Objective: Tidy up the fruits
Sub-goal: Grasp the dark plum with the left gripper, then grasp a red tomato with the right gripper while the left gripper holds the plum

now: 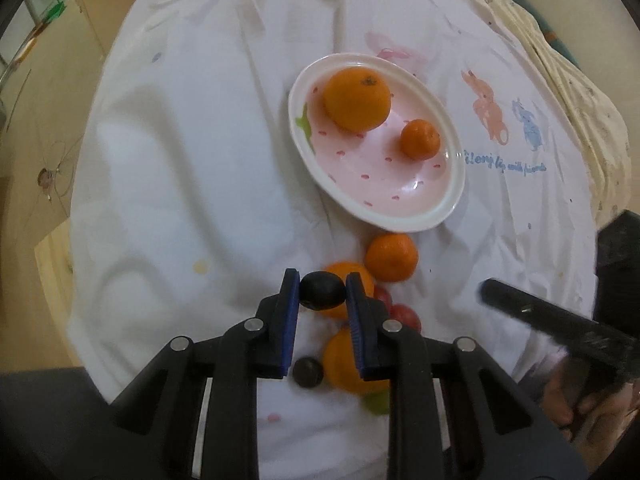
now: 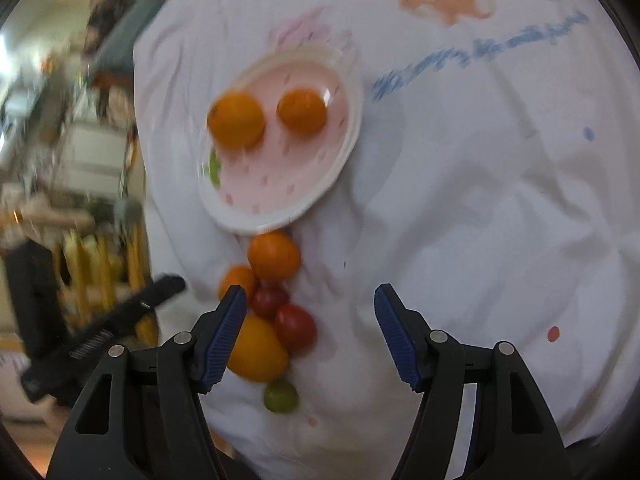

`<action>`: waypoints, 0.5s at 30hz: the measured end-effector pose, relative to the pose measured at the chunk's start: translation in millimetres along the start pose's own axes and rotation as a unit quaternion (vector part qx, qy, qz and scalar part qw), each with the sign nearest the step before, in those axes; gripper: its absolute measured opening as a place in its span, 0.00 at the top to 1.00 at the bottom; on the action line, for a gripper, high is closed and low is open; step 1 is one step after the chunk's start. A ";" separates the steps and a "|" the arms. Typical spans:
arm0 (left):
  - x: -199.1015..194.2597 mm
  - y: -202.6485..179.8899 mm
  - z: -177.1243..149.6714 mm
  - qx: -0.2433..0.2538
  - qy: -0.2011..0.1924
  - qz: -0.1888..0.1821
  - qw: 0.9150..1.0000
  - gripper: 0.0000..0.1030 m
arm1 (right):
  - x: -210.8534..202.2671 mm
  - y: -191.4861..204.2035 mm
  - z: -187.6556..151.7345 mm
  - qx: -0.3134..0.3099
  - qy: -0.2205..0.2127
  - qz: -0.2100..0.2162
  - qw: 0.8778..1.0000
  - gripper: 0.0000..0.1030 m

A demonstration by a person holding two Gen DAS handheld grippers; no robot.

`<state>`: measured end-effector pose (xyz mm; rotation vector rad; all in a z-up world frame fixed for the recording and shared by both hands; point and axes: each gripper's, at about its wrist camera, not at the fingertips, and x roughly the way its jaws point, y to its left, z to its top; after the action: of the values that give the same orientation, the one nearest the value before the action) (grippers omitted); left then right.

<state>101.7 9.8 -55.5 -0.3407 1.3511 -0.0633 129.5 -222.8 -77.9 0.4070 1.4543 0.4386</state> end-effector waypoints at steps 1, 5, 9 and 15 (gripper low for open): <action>0.1 0.0 -1.1 -0.001 0.000 0.000 1.000 0.81 | 6.8 4.9 -2.8 -0.015 0.012 -0.007 1.000 0.38; -2.8 -4.3 -4.1 0.002 -0.014 -0.003 1.000 0.81 | 22.2 14.3 -7.7 -0.037 0.041 -0.009 0.998 0.50; -10.0 -0.9 -6.3 0.004 -0.025 -0.003 1.000 0.81 | 37.0 20.2 -10.7 -0.049 0.061 -0.024 0.997 0.58; -9.3 1.7 -5.0 -0.004 -0.023 -0.013 1.000 0.81 | 59.0 30.8 -13.5 -0.064 0.081 -0.050 0.993 0.61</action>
<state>94.5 12.7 -48.1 -0.3649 1.3028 -0.0704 118.6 -165.9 -113.3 0.1983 1.5858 0.4896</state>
